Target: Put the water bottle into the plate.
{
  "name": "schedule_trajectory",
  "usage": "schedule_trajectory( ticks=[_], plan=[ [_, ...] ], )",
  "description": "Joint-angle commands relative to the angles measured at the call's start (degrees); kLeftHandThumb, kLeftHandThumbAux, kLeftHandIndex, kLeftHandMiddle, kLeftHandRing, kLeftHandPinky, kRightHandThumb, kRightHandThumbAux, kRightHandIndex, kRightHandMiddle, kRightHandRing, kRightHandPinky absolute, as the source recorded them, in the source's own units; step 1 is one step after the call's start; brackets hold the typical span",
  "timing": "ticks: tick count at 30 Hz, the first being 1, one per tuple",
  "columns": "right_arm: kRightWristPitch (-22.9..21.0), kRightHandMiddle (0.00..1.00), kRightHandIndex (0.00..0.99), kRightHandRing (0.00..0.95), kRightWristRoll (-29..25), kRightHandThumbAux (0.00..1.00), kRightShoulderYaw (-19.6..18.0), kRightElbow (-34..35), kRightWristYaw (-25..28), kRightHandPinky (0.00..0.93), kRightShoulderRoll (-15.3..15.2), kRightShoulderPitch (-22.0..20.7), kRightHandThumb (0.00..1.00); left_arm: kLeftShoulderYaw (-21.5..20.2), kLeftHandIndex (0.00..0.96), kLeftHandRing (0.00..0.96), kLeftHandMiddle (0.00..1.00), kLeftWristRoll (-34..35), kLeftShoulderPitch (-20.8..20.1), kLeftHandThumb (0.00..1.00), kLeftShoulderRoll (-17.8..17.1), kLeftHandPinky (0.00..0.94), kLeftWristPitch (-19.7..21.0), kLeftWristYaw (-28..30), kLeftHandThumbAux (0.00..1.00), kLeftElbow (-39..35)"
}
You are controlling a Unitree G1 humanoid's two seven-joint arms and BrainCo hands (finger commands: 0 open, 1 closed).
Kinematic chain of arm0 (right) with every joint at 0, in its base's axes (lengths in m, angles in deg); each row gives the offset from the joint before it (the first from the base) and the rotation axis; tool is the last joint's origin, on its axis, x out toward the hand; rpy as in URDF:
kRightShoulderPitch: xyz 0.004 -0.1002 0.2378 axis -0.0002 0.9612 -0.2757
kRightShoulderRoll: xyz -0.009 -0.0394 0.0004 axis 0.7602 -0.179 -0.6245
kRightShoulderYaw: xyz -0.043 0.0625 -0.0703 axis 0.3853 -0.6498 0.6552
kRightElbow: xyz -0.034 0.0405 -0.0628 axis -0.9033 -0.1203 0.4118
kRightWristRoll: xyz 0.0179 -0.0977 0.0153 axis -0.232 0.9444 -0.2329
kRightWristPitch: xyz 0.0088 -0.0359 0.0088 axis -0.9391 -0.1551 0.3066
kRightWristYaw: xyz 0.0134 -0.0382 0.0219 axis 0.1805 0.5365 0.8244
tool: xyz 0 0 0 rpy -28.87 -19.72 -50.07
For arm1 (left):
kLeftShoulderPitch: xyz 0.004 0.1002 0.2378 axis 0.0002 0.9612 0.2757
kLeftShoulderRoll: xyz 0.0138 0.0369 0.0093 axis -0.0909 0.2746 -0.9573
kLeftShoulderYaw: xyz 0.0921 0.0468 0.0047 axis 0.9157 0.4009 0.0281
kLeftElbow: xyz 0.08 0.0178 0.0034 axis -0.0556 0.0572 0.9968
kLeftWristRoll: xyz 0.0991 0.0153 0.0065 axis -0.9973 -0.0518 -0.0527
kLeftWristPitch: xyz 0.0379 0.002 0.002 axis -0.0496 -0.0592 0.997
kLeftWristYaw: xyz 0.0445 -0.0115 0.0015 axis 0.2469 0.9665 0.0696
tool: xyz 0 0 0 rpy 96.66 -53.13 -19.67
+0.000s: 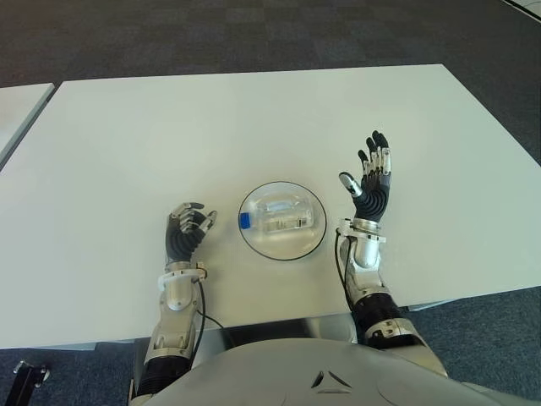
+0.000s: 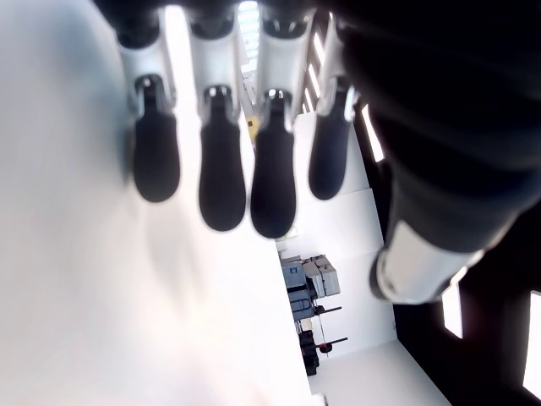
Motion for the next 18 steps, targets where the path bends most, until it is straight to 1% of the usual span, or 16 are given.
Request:
schedule_trajectory(
  ticks=[1, 5, 8, 12, 14, 15, 18],
  plan=[
    [-6.0, 0.000, 0.000, 0.000, -9.4, 0.689, -2.5, 1.6, 6.2, 0.000, 2.2, 2.0, 0.004, 0.1, 0.430, 0.611, 0.613, -0.3, 0.0, 0.698, -0.2, 0.597, 0.9, -0.1, 0.719, 0.0],
    [-12.4, 0.000, 0.002, 0.000, -15.9, 0.734, -3.9, 5.4, 10.6, 0.003, 4.0, 3.2, 0.000, 0.1, 0.430, 0.608, 0.612, -0.3, 0.0, 0.699, -0.2, 0.594, 1.3, -0.1, 0.719, -0.1],
    [-17.6, 0.000, 0.016, 0.000, -18.3, 0.769, -4.4, 8.6, 11.7, 0.024, 4.6, 4.6, 0.000, 0.1, 0.430, 0.604, 0.610, -0.3, 0.0, 0.699, -0.2, 0.591, 1.6, 0.0, 0.718, -0.2],
    [-22.1, 0.000, 0.067, 0.000, -18.4, 0.805, -4.9, 11.3, 11.9, 0.066, 4.6, 6.1, 0.000, 0.2, 0.431, 0.602, 0.605, -0.4, -0.1, 0.699, -0.4, 0.590, 1.8, 0.1, 0.718, -0.3],
    [-24.0, 0.011, 0.113, 0.004, -17.9, 0.821, -5.1, 12.2, 11.8, 0.086, 4.2, 7.0, 0.000, 0.3, 0.431, 0.601, 0.603, -0.5, -0.1, 0.698, -0.4, 0.588, 1.9, 0.2, 0.718, -0.2],
    [-24.8, 0.022, 0.139, 0.013, -17.6, 0.829, -5.2, 12.6, 11.8, 0.098, 4.1, 7.4, 0.000, 0.3, 0.431, 0.600, 0.603, -0.5, -0.2, 0.698, -0.5, 0.587, 2.0, 0.2, 0.718, -0.2],
    [-27.1, 0.047, 0.176, 0.037, -17.0, 0.845, -5.6, 13.2, 11.8, 0.126, 3.6, 8.0, 0.000, 0.3, 0.431, 0.601, 0.603, -0.4, -0.4, 0.698, -0.6, 0.587, 2.1, 0.4, 0.719, 0.0]
  ],
)
